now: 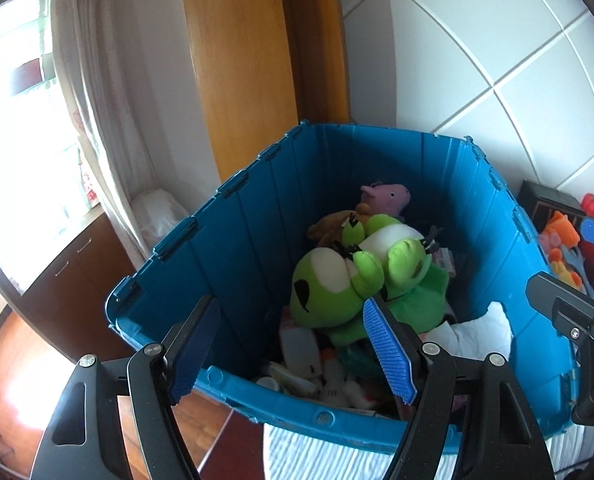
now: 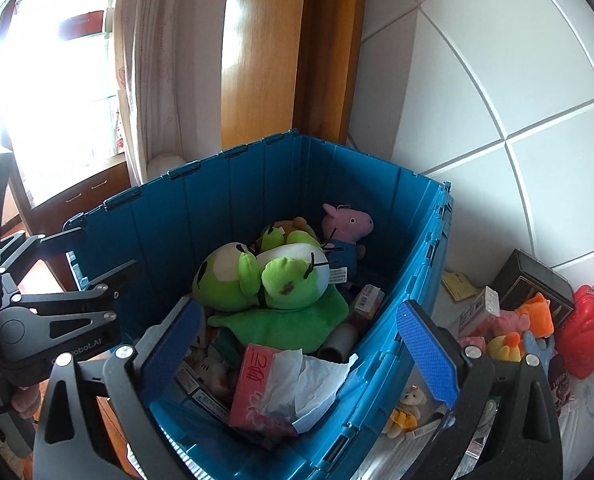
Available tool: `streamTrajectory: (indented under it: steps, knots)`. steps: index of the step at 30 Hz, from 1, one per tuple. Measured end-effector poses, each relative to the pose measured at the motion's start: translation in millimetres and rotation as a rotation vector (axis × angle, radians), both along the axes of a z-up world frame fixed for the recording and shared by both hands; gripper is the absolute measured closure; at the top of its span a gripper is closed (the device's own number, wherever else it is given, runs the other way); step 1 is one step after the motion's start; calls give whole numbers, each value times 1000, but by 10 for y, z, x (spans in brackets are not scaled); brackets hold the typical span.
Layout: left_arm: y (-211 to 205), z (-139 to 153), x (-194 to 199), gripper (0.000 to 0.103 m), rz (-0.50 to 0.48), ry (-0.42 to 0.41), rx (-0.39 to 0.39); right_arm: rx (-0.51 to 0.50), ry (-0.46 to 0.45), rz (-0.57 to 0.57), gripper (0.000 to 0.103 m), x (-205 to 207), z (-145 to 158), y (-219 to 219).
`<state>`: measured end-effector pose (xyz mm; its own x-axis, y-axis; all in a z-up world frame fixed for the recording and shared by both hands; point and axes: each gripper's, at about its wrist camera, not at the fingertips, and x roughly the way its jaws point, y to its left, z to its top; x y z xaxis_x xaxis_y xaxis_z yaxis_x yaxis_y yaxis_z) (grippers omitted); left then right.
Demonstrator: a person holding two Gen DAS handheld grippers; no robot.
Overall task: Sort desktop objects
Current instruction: 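Open both tools to release bottle and tissue box into the crate, then move both tools back over the pile on the bed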
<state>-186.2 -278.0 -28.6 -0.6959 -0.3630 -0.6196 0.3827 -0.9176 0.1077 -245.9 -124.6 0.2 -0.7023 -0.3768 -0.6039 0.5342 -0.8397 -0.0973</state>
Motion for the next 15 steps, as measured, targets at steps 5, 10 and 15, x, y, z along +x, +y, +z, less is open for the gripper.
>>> streamTrajectory:
  steps: [5, 10, 15]
  knots:
    - [146, 66, 61, 28, -19, 11, -1, -12, 8, -14, 3, 38, 38, 129]
    - [456, 159, 93, 28, -67, 29, -18, -30, 21, -38, 3, 71, 96, 390]
    - [965, 257, 39, 28, -141, 49, -40, -50, 36, -94, 3, 95, 148, 878]
